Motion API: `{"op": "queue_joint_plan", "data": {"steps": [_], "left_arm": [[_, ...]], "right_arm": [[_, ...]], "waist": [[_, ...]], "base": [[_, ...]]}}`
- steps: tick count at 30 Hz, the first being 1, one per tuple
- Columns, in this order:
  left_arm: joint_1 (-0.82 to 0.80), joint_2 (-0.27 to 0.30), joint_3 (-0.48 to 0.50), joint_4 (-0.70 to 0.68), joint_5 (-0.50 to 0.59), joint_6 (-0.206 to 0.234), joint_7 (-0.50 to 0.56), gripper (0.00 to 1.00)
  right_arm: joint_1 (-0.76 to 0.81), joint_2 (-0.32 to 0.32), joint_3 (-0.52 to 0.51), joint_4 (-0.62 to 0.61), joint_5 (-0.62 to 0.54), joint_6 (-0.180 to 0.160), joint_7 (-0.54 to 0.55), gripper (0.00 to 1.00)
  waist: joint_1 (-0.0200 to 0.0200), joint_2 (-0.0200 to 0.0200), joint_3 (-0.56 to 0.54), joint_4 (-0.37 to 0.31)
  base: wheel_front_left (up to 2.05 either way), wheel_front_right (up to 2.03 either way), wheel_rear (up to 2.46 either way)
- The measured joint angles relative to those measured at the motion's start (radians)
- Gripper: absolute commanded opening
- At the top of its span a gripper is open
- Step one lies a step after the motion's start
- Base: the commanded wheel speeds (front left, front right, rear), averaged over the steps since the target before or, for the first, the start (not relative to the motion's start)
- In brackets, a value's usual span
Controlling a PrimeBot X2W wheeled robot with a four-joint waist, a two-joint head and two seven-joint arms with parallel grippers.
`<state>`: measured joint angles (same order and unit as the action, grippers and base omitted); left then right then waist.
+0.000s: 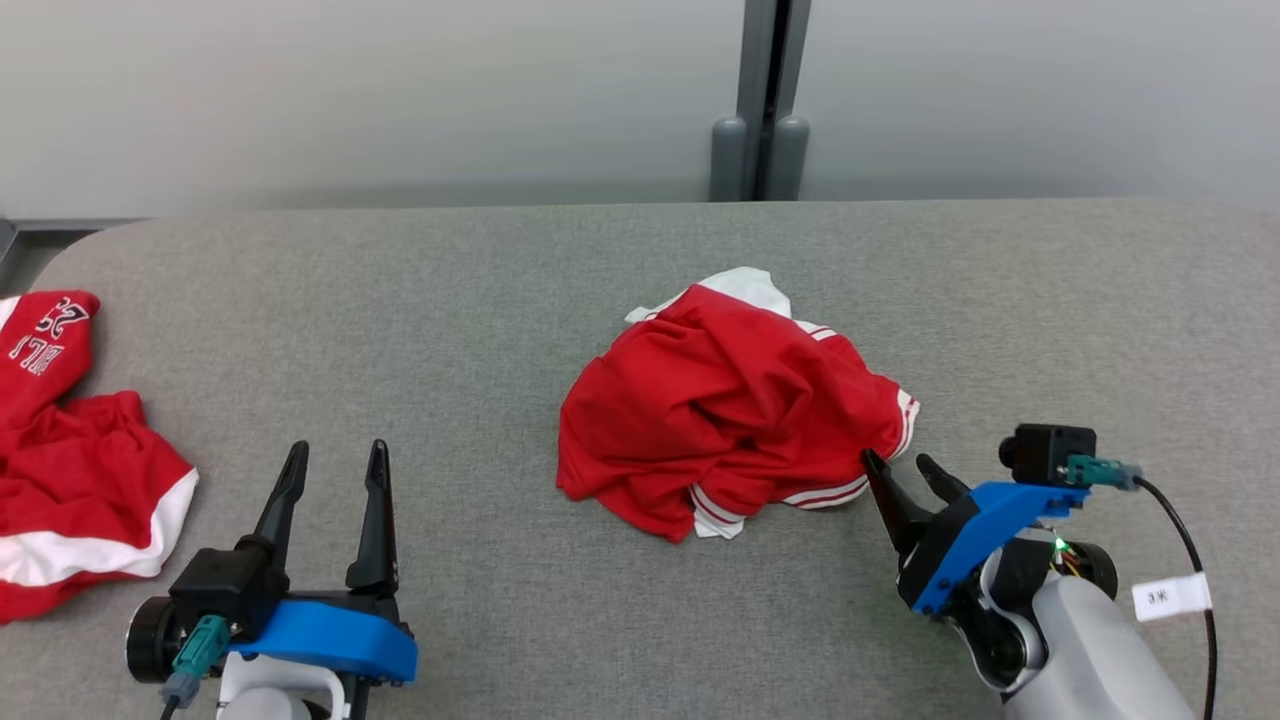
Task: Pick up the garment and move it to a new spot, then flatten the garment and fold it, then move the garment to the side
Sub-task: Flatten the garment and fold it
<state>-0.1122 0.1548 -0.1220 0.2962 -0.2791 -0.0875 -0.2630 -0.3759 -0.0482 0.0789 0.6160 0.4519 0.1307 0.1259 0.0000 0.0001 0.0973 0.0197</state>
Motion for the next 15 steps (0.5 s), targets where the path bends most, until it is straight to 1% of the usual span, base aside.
{"op": "queue_joint_plan", "data": {"steps": [5,8,9,10,11,15], "left_arm": [[-0.022,-0.006,-0.012,0.003,0.010,-0.006,0.000,1.00],[-0.030,-0.010,-0.014,0.004,0.016,-0.009,0.000,1.00],[-0.032,-0.011,-0.014,0.004,0.016,-0.010,0.000,1.00],[-0.033,-0.013,-0.015,0.005,0.017,-0.010,0.000,1.00],[-0.033,-0.016,-0.016,0.007,0.017,-0.011,0.000,1.00],[-0.033,-0.021,-0.016,0.016,0.018,-0.015,0.000,1.00]], "right_arm": [[-0.101,0.000,0.022,0.173,0.035,0.000,-0.024,1.00],[-0.152,0.001,0.054,0.256,0.065,0.000,-0.051,1.00],[-0.167,0.001,0.062,0.281,0.069,0.000,-0.063,0.46],[-0.180,0.000,0.071,0.300,0.076,0.000,-0.073,0.27],[-0.191,-0.001,0.083,0.312,0.081,0.000,-0.094,0.00],[-0.230,0.000,0.116,0.313,0.075,0.000,-0.194,0.00]], "waist": [[0.0000,0.0000,0.022,0.025],[0.0000,0.0000,0.031,0.036],[0.0001,0.0000,0.032,0.039],[0.0001,0.0000,0.032,0.041],[0.0000,0.0000,0.031,0.044],[0.0001,0.0000,0.018,0.049]], "base": [[0.00,0.00,0.00],[0.00,0.00,0.00],[0.00,0.00,0.00],[0.00,0.00,0.00],[0.00,0.00,0.00],[0.00,0.00,0.00]]}}
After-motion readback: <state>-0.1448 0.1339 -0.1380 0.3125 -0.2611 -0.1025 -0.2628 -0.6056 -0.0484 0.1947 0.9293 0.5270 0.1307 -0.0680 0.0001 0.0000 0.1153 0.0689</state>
